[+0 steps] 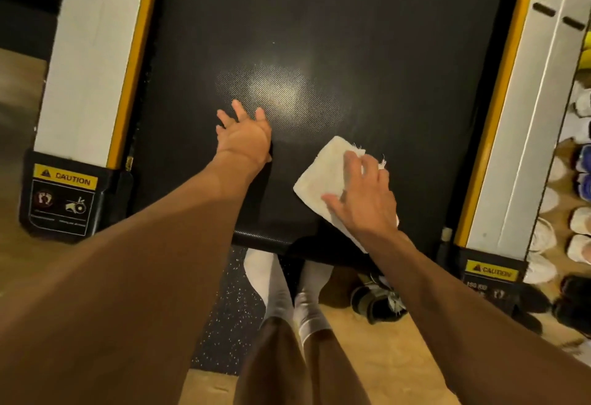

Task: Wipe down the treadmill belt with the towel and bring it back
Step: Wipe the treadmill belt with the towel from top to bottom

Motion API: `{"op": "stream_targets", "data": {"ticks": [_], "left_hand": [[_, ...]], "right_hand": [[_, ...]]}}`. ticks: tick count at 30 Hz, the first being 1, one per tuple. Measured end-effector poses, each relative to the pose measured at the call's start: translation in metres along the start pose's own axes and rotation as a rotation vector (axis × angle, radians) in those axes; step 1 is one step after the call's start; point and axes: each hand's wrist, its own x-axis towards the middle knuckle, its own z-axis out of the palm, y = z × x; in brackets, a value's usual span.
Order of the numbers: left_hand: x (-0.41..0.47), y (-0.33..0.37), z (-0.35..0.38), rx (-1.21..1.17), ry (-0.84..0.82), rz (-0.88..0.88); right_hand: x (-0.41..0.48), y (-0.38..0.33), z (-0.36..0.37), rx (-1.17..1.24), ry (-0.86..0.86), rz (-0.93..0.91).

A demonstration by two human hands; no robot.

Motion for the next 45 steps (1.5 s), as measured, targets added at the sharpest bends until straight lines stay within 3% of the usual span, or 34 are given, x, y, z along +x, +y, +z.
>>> {"op": "stream_targets", "data": {"ticks": [5, 6, 8, 10, 12, 15, 19, 22, 24, 27, 31, 33, 36, 39, 43, 45], "left_hand": [[0.0, 0.002, -0.002, 0.033, -0.006, -0.002], [0.002, 0.004, -0.004, 0.025, -0.02, -0.008], [0.002, 0.006, -0.006, 0.019, -0.036, -0.027], [0.003, 0.006, -0.001, 0.056, 0.009, -0.006], [0.003, 0.006, 0.006, 0.115, 0.122, 0.075], [0.001, 0.013, 0.012, 0.115, 0.247, 0.205], [-0.007, 0.038, 0.017, 0.054, 0.088, 0.227], [-0.003, 0.048, 0.019, 0.087, 0.032, 0.173], [0.0, 0.052, 0.018, 0.098, 0.01, 0.154], [0.002, 0.053, 0.017, 0.113, 0.009, 0.149], [0.001, 0.052, 0.018, 0.119, 0.016, 0.142], [0.001, 0.054, 0.019, 0.124, 0.008, 0.127], [0.002, 0.056, 0.017, 0.117, -0.011, 0.115], [0.003, 0.056, 0.014, 0.12, -0.021, 0.112], [0.0, 0.055, 0.017, 0.09, 0.0, 0.115], [0.001, 0.051, 0.019, 0.045, 0.031, 0.123]], "right_hand": [[-0.013, -0.008, 0.004, 0.054, -0.259, -0.127], [-0.016, 0.0, -0.003, 0.091, -0.217, -0.181], [-0.001, 0.023, -0.018, 0.196, 0.038, -0.223], [0.035, 0.048, -0.037, 0.247, 0.268, -0.146], [0.06, 0.066, -0.045, 0.223, 0.318, -0.045], [0.038, 0.073, -0.017, 0.153, 0.218, -0.052], [-0.022, 0.082, 0.014, 0.068, -0.011, -0.199], [0.011, 0.098, -0.015, 0.11, 0.182, -0.161], [0.047, 0.108, -0.04, 0.068, 0.259, -0.04], [0.055, 0.104, -0.042, 0.023, 0.215, 0.027], [-0.014, 0.091, -0.015, 0.008, 0.015, -0.19], [-0.009, 0.096, -0.027, 0.02, 0.071, -0.29], [0.043, 0.118, -0.046, 0.03, 0.26, -0.05], [0.039, 0.133, -0.044, 0.058, 0.23, 0.149], [-0.037, 0.123, -0.018, 0.079, -0.012, 0.004], [-0.044, 0.129, -0.024, 0.151, 0.03, -0.015]]}}
